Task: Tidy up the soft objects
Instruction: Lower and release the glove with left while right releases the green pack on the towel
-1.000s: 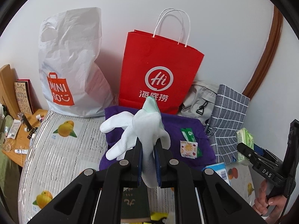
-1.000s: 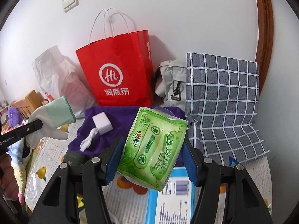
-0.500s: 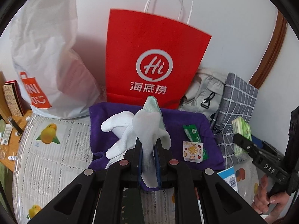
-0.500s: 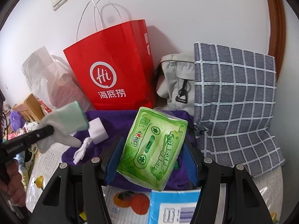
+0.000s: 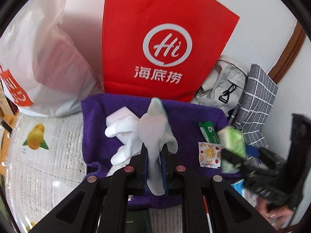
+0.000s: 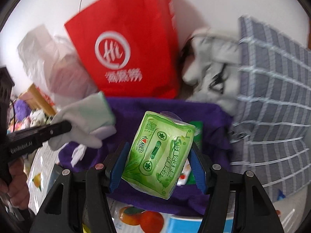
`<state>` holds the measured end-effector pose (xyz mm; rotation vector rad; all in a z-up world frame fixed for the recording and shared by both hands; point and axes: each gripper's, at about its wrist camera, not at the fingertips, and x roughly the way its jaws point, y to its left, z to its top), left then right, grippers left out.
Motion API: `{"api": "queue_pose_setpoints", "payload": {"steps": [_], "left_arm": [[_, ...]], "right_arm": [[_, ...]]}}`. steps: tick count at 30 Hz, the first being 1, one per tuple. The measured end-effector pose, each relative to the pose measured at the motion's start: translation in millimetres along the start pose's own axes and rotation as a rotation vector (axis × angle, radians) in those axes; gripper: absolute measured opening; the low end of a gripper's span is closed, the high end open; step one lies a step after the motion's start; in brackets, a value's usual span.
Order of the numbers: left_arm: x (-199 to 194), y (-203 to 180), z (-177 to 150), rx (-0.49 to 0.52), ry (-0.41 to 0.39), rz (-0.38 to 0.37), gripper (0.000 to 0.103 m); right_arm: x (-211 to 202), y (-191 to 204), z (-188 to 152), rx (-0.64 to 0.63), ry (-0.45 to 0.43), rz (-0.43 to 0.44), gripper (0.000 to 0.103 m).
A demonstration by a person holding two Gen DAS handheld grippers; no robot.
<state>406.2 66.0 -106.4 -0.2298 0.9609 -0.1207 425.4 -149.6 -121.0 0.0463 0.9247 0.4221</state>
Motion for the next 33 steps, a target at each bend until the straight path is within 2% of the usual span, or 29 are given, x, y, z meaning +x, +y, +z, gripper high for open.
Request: {"api": "queue_pose_setpoints", "payload": {"steps": [6,13,20,23,26,28,31,33], "left_arm": [[15.5,0.2,-1.8,-0.002,0.062,-0.056,0.012],[36.8,-5.2,-7.7,0.0,0.114,-0.076,0.012],[43.1,-5.7,-8.4,-0.001,0.119,-0.087,0.012],[44.3,-6.6,-7.3,0.019,0.112,-0.077,0.019],[43.5,-7.1,-5.4,0.027,0.103,-0.064,0.028],[40.4,-5.5,-3.7,0.024,0.088,-0.065,0.044],[34.0,-4.8,-1.6,0.027,0.057,-0.069,0.054],[30.9,-4.0,-0.4,0.031,0.046,-0.057,0.056]], "right_arm": [[35.9,8.1,-8.3,-0.024,0.102,0.018,0.061],[40.0,4.4,-9.7,-0.031,0.122,0.0,0.061],[51.5,-2.8,-8.8,-0.011,0.163,0.007,0.065],[47.5,-7.3,-7.5,0.002,0.151,-0.004,0.075],[38.8,-11.6,-5.3,0.007,0.127,-0.03,0.076],[31.5,-12.8,-3.3,0.017,0.103,-0.029,0.076],[23.0,-11.9,-1.6,0.023,0.075,-0.035,0.076],[17.9,-10.7,-1.0,0.022,0.056,-0.043,0.076]]}}
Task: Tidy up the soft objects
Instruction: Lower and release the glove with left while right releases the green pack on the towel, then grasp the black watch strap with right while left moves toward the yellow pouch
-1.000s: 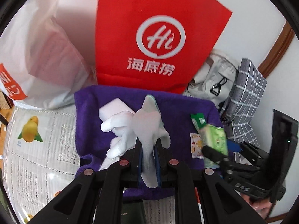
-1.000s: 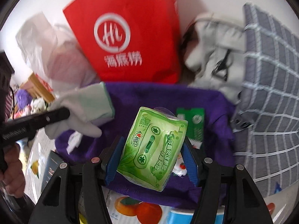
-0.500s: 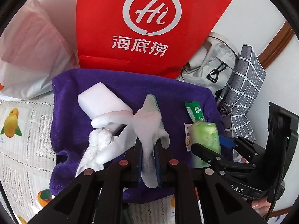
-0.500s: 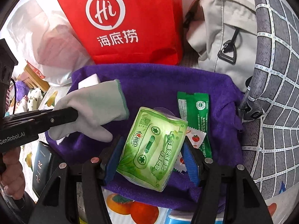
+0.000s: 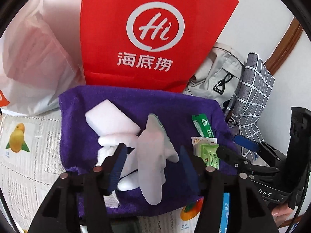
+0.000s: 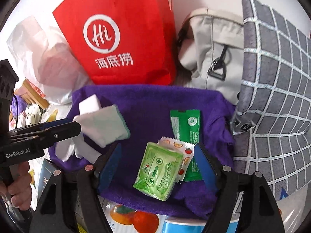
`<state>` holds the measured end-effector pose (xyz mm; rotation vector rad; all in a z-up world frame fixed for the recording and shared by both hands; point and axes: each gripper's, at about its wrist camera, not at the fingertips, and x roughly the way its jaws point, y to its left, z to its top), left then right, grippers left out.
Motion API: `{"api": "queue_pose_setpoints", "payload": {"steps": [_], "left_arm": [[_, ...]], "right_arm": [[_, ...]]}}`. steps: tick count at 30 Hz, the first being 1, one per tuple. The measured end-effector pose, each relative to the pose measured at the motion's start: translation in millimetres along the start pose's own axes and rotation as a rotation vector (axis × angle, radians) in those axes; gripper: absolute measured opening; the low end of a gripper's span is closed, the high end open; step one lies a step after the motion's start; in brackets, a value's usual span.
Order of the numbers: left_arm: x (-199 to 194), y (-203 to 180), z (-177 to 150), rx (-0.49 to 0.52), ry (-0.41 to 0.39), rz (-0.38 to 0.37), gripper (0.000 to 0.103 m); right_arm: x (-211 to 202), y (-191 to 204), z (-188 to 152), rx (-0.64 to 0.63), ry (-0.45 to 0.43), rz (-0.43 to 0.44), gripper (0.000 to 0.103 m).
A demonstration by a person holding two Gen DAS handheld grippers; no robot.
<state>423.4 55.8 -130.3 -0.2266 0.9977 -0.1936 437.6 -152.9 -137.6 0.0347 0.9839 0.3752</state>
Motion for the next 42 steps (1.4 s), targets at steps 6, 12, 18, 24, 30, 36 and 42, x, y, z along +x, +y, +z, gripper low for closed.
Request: {"api": "queue_pose_setpoints", "payload": {"steps": [6,12,18,24,30,36,42], "left_arm": [[-11.7,2.9,3.3,-0.017,-0.026,0.005,0.056],[-24.1,1.2,4.6,-0.031,-0.042,-0.012,0.056],[-55.1,-8.1,1.7,-0.025,-0.092,-0.033,0.056],[-81.5,-17.9,-25.9,-0.03,-0.095,-0.027,0.056],[-112.6,-9.0,-80.1,-0.038,-0.087,0.003,0.056],[-144.6,12.2,-138.2,-0.069,-0.088,0.027,0.056],[-159.0,28.4,-184.9,-0.092,-0.084,0.054,0.056]], "right_arm": [[-9.0,2.5,0.2,-0.004,-0.031,-0.025,0.076],[-27.4,9.2,3.2,-0.002,-0.061,-0.02,0.076],[-74.5,23.1,-3.7,0.004,-0.146,-0.031,0.076],[-114.5,42.4,-41.8,-0.011,-0.138,-0.014,0.076],[-122.1,61.5,-103.5,-0.029,-0.066,0.002,0.075],[-124.3,78.5,-161.0,-0.004,-0.003,0.056,0.066],[-119.0,88.8,-213.5,0.031,0.059,0.047,0.059]]}}
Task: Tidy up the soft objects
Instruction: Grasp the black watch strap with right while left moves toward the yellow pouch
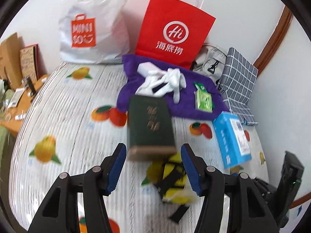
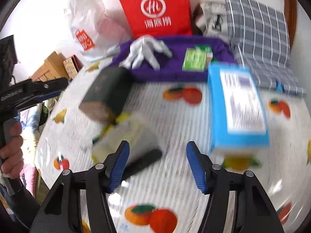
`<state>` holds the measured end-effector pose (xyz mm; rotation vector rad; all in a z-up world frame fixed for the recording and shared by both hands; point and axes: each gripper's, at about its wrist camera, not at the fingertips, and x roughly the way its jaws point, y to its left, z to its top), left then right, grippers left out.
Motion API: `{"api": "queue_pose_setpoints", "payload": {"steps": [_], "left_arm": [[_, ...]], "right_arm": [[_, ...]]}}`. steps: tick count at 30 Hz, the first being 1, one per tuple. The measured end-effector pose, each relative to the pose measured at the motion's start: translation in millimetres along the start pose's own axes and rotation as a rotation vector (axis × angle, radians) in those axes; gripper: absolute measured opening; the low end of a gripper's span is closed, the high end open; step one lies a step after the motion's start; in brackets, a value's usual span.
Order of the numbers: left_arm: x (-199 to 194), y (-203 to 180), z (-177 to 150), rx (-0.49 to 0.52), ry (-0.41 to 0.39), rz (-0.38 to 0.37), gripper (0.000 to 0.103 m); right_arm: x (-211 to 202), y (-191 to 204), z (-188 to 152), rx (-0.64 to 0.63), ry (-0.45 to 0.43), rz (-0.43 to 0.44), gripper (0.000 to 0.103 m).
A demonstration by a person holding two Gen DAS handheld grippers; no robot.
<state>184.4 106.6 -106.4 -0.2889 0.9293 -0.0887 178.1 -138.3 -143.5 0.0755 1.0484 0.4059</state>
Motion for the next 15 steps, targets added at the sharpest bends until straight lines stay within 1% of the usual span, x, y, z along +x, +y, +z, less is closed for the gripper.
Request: {"api": "queue_pose_setpoints", "payload": {"steps": [4,7,8,9,10,12,15], "left_arm": [[-4.0,9.2,-24.6,-0.016,0.0,-0.012,0.056],[-7.5,15.4,-39.9,-0.025,0.0,-0.043,0.056],[-8.6,17.4,-43.3,-0.028,-0.002,-0.047,0.056],[-10.1,20.2,-47.1,-0.032,-0.004,-0.051,0.056],[-11.5,24.5,-51.2,-0.04,-0.005,-0.055,0.056],[-13.1,31.1,-56.6,-0.055,-0.005,-0.061,0.056],[-15.8,44.8,-64.5,-0.084,-0.002,-0.06,0.056]], "right_arm": [[16.0,8.8,-34.8,0.024,0.072,0.041,0.059],[27.1,20.9,-52.4,0.028,0.11,0.05,0.06],[31.1,24.6,-56.4,0.038,0.118,0.049,0.064],[32.5,29.1,-59.3,0.044,0.104,0.039,0.07],[32.5,35.6,-60.6,0.045,0.075,0.024,0.071],[37.0,46.0,-61.5,0.036,0.07,0.017,0.072],[44.5,63.6,-59.8,0.036,0.031,-0.024,0.073]]}}
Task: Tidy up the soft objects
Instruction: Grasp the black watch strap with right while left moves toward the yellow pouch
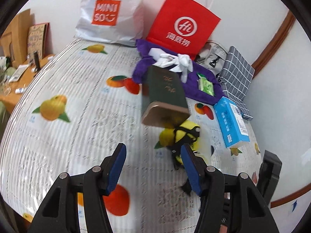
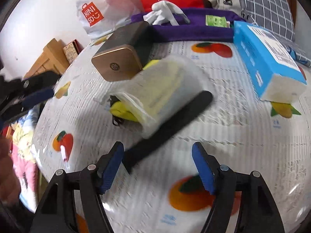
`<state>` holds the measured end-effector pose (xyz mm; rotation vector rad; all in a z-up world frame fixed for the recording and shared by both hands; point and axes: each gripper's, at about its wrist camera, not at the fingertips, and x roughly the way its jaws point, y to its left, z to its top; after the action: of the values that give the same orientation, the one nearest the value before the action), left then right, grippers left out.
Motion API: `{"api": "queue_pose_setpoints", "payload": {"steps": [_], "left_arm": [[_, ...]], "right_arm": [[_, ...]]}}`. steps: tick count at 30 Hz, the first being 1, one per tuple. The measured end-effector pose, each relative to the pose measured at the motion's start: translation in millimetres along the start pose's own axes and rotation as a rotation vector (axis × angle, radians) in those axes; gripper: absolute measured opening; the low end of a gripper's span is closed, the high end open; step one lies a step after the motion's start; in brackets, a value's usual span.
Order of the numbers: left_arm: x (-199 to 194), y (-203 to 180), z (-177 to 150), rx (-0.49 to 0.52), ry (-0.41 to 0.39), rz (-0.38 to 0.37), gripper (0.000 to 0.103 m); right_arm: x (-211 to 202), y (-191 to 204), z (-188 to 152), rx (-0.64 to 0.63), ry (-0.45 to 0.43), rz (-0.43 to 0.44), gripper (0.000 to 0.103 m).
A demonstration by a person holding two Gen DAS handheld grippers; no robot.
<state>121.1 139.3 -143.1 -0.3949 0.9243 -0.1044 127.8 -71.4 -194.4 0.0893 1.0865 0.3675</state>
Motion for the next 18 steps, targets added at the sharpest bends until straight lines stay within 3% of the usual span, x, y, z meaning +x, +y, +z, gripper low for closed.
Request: {"api": "queue_pose_setpoints", "payload": {"steps": [2,5,10,18], "left_arm": [[-2.6,9.7,-3.0,-0.021,-0.004,0.002,0.056],[-4.8,22.0,-5.1,-0.047,-0.003,0.006,0.056],[-7.4,36.6,-7.0,-0.084,-0.014,0.002,0.056],[-4.5,29.3,-8.9,-0.06,-0.009,-0.012,0.056]], "right_arm": [[5.0,7.9,3.4,-0.001,-0.029,-0.044,0.074],[16.1,23.1,2.5,-0.109,-0.058,-0.21,0.073],[3.6,-4.0,-3.2,-0.088,-0.015,-0.209,0.073],[-16.5,-46.8,-19.3,-0.054,-0.005,-0.184,0.074]]}}
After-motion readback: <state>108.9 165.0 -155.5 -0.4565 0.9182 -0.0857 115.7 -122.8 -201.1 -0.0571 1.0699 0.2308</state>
